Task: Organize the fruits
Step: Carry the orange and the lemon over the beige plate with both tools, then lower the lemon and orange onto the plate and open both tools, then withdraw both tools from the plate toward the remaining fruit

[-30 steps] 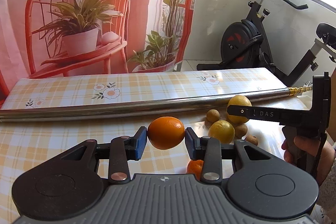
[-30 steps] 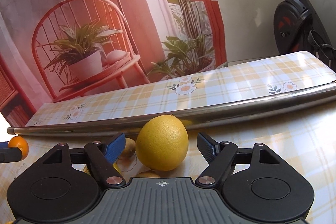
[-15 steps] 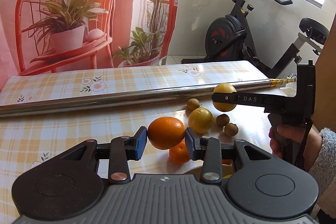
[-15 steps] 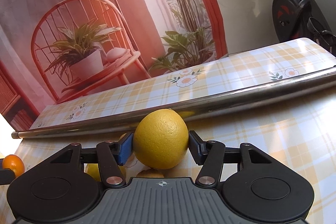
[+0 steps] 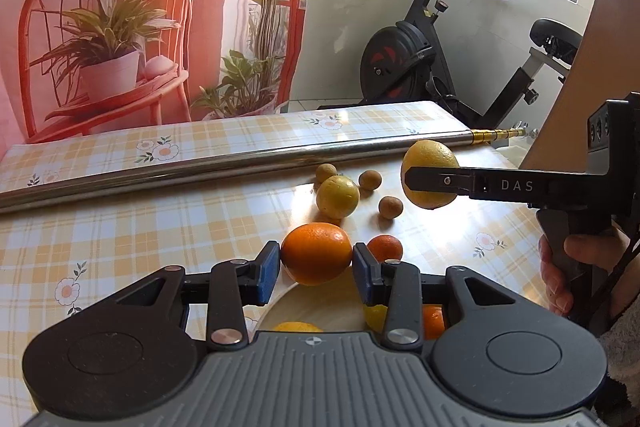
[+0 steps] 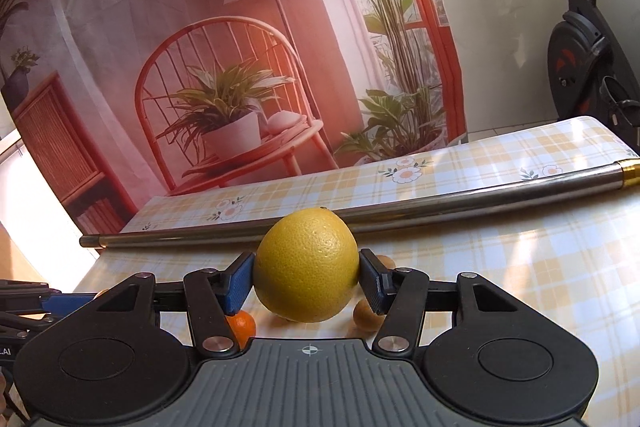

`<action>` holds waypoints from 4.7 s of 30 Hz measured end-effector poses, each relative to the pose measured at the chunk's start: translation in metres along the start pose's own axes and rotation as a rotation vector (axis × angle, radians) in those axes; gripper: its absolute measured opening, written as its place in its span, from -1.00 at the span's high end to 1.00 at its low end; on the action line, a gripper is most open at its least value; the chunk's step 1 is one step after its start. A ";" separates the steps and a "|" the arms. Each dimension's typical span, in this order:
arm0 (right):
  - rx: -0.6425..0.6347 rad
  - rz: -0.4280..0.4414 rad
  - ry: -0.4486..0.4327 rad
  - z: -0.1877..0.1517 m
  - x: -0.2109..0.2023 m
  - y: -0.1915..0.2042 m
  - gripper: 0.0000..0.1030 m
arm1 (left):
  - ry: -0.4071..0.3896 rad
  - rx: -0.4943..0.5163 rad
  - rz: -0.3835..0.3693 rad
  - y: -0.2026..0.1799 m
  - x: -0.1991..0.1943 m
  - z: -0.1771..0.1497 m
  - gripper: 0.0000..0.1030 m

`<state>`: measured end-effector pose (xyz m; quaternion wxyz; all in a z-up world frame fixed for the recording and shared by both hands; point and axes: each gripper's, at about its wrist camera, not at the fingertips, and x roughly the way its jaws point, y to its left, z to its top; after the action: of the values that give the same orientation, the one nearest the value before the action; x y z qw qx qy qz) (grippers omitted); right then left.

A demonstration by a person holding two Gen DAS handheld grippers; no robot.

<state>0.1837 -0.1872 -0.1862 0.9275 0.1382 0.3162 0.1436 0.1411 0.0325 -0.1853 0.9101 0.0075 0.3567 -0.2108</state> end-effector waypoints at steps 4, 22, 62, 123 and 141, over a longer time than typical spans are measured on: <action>0.019 0.017 0.018 -0.016 -0.022 0.011 -0.01 | 0.004 0.025 -0.019 -0.003 -0.004 -0.007 0.19; -0.060 0.071 0.189 -0.071 -0.066 0.060 -0.01 | 0.041 -0.004 -0.062 0.005 0.001 -0.012 0.19; -0.105 -0.028 0.342 -0.087 -0.025 0.066 -0.01 | 0.104 0.065 -0.041 0.002 0.026 -0.014 0.19; 0.004 -0.114 0.046 -0.029 -0.063 0.014 -0.02 | 0.031 -0.052 0.049 0.021 0.023 0.015 0.10; 0.055 -0.119 0.051 -0.023 -0.041 -0.013 -0.02 | 0.188 -0.039 -0.008 0.018 0.106 0.026 0.10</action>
<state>0.1407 -0.2098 -0.1856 0.9219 0.1410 0.3511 0.0831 0.2338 0.0044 -0.2375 0.8718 0.0084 0.4445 -0.2058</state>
